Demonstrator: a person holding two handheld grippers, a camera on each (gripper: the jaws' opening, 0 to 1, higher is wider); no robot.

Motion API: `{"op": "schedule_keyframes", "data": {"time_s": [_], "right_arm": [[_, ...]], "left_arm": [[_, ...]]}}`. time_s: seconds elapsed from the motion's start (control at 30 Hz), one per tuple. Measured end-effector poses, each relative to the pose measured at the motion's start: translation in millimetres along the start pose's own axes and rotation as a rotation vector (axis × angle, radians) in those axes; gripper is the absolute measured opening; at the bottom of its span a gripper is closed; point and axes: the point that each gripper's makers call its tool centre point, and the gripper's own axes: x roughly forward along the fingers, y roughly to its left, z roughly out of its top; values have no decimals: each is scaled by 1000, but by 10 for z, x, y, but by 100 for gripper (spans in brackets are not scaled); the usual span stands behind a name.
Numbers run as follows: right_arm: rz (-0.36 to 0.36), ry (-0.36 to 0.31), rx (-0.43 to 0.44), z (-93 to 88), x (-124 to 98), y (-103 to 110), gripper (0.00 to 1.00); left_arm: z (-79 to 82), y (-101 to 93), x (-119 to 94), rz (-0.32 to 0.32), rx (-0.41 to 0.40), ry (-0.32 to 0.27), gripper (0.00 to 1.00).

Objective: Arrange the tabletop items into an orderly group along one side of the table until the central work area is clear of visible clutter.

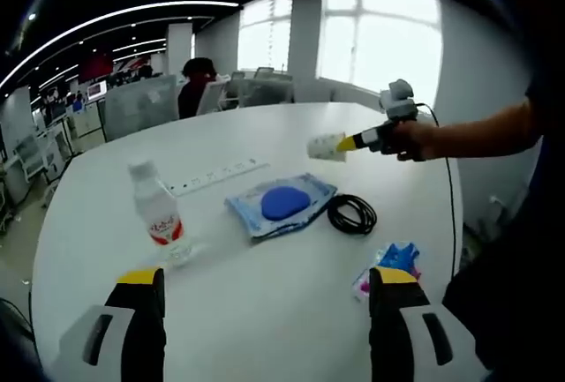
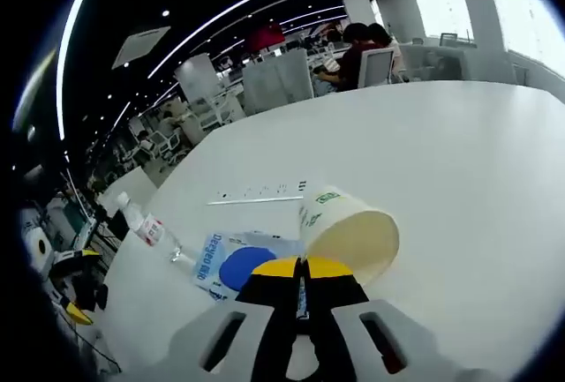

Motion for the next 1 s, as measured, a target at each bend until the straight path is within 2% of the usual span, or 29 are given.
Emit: {"op": "schedule_keyframes", "data": {"time_s": [0.07,0.27,0.33,0.37,0.53,0.67,0.77,0.9,1.0], "right_arm": [[22,7,-59,39,38,58,0],[84,52,-218,121,-16,480,0],[116,62,-286,184,51,599,0],[121,66,-292,191,71,603,0],[187,108,-389,243,171,924,0],[215,154,-421,269,285,1119,0],[243,185,-467,227,265,1298,0],[271,225,-522,188,381,1451,0],[299,267,-562,110,414,1551,0]], "left_arm": [[4,-14,-49,0,-1,-8,96],[17,-32,-180,2,9,-28,99],[10,-17,-238,7,11,-38,100],[12,-18,-247,7,10,-41,100],[-63,29,-341,13,3,-42,100],[-119,80,-417,23,0,-39,100],[-131,104,-455,29,-12,-50,100],[-128,155,-544,37,-49,-88,99],[-138,173,-586,50,-45,-84,99]]}}
